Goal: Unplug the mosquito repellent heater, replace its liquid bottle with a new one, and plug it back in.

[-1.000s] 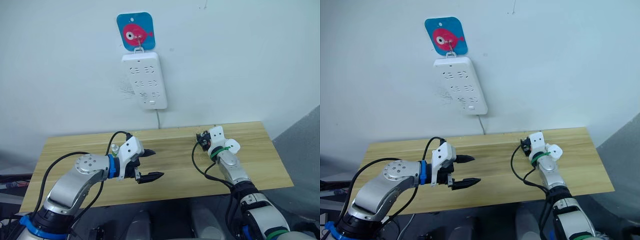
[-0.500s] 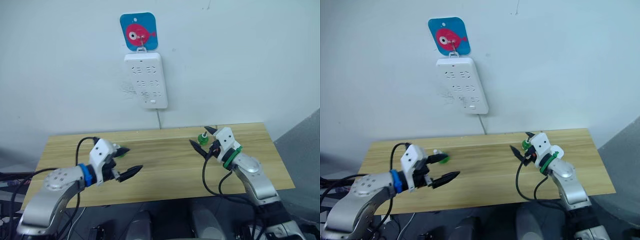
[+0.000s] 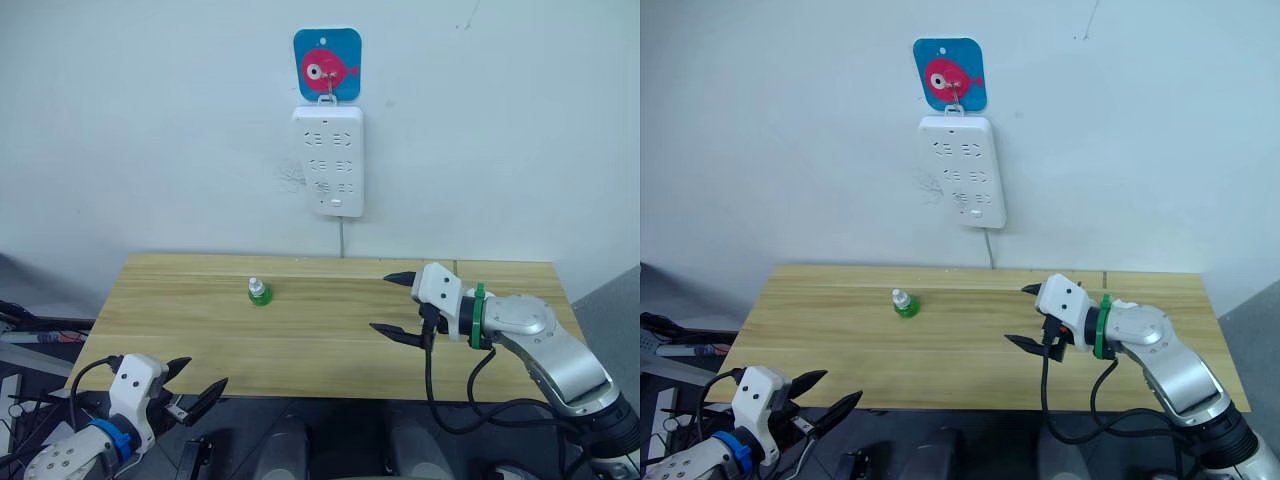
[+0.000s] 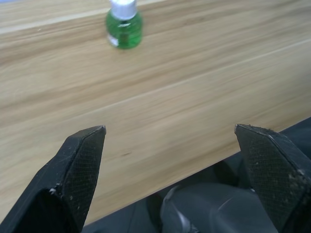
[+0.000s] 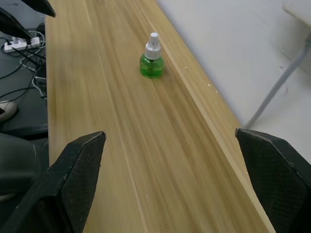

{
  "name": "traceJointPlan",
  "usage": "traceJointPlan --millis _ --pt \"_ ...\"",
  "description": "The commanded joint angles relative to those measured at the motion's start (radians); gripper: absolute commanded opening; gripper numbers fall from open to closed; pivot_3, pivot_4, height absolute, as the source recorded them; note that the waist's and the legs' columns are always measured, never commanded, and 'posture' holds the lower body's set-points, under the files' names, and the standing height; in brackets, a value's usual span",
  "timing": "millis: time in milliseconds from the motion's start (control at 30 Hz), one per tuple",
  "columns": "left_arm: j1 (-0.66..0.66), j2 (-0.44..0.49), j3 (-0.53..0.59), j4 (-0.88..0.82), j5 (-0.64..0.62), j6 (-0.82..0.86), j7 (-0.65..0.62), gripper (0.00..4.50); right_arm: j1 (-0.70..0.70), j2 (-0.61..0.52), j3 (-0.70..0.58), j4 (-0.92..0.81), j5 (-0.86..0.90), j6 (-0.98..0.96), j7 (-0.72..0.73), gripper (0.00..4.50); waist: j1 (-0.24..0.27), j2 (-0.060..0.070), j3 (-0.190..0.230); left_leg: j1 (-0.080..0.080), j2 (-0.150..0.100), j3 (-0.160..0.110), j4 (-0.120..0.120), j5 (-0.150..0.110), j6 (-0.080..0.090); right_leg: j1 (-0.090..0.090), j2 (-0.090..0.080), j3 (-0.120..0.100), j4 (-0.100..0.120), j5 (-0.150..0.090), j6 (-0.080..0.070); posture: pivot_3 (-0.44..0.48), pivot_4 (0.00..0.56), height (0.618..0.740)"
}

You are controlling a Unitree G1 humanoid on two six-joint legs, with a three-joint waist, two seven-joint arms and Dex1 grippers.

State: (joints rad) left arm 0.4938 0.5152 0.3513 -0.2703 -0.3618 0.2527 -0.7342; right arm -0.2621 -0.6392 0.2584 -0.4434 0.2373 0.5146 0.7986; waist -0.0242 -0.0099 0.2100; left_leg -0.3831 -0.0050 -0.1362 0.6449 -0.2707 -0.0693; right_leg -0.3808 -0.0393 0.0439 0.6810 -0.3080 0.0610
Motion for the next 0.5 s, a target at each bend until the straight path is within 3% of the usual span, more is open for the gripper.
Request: traceJointPlan --millis 33,333,500 --pt "-0.054 -0.006 -0.015 0.03 0.023 -0.021 0.035 4.5 -0.021 0.014 0.003 -0.054 0.003 0.044 -0.018 4.47 0.001 0.0 0.0 0.0 0.0 -0.001 0.0 0.0 0.0 0.0 0.0 -0.001 0.0 0.0 0.0 0.026 0.193 0.734" --pt "-0.31 -0.011 -0.118 0.279 0.113 -0.071 0.082 4.5 -0.062 0.027 0.044 -0.168 0.041 0.192 -0.011 4.47 -0.01 -0.002 0.009 0.0 0.001 -0.001 -0.001 0.0 0.0 0.0 0.001 -0.001 0.001 0.0 0.0 -0.036 0.272 0.734" --pt "-0.425 -0.03 -0.166 0.406 0.149 -0.127 0.093 4.5 -0.094 0.039 0.062 -0.219 0.057 0.284 -0.034 4.47 -0.019 -0.003 0.036 0.0 0.001 -0.001 0.0 0.0 0.0 0.0 0.001 -0.001 0.001 0.001 0.0 -0.072 0.315 0.734"
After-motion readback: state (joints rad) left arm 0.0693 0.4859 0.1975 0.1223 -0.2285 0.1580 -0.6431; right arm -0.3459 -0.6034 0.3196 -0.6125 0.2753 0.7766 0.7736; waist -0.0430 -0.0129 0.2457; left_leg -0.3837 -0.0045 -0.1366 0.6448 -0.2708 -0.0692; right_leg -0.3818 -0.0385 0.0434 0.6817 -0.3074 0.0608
